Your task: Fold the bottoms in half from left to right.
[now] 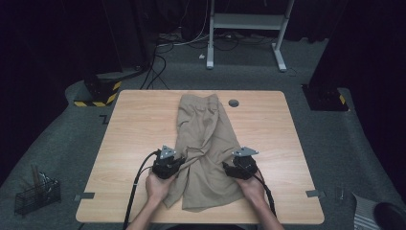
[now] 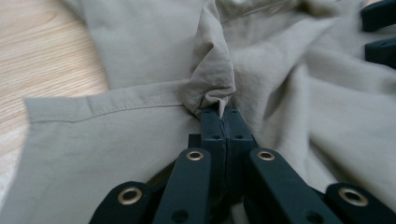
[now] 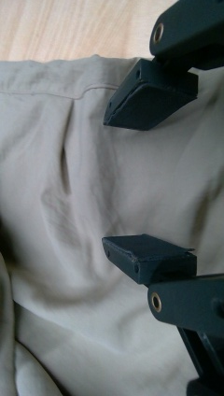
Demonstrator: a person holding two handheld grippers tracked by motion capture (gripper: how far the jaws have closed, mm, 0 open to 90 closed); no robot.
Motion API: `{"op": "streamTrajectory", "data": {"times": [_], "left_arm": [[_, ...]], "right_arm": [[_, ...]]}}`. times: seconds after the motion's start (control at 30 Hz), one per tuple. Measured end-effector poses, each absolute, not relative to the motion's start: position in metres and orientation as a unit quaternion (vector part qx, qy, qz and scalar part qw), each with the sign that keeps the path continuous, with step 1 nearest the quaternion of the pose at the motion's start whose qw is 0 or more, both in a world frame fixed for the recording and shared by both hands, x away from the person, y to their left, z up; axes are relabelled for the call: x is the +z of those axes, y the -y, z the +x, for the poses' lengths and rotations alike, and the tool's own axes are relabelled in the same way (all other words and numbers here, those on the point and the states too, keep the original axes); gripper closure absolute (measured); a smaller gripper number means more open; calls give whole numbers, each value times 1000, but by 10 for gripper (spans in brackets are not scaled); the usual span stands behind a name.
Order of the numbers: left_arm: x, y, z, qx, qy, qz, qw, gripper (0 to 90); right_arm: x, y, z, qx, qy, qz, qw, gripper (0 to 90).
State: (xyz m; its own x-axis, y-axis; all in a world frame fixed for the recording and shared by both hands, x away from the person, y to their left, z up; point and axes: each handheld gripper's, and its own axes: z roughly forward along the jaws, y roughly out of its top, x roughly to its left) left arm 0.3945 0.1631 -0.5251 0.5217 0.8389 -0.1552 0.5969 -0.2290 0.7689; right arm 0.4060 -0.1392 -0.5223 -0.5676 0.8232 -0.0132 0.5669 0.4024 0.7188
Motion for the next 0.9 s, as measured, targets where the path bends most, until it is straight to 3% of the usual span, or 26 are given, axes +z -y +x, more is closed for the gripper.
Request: {"op": "streamTrajectory", "data": {"times": [0.1,0.27,0.4,0.5,0.67,0.9], "left_arm": [[-525,-166,411,167,-469,771,396,893],[-520,-178,435,154,-495,753,405,893],[-489,-172,409,166,-456,746,455,894],[-473,-155,386,203,-405,770,450,894],[-486,-130,379,181,-383,796,433,892],[-520,-126,392,161,-417,805,391,892]], "right_arm": [[-522,132,419,340,-812,435,191,355],[-523,120,437,338,-804,448,198,355],[-523,115,441,336,-800,455,202,357],[-523,111,436,341,-804,445,197,357],[-517,119,417,365,-805,433,178,379],[-522,135,398,344,-813,430,189,376]]}}
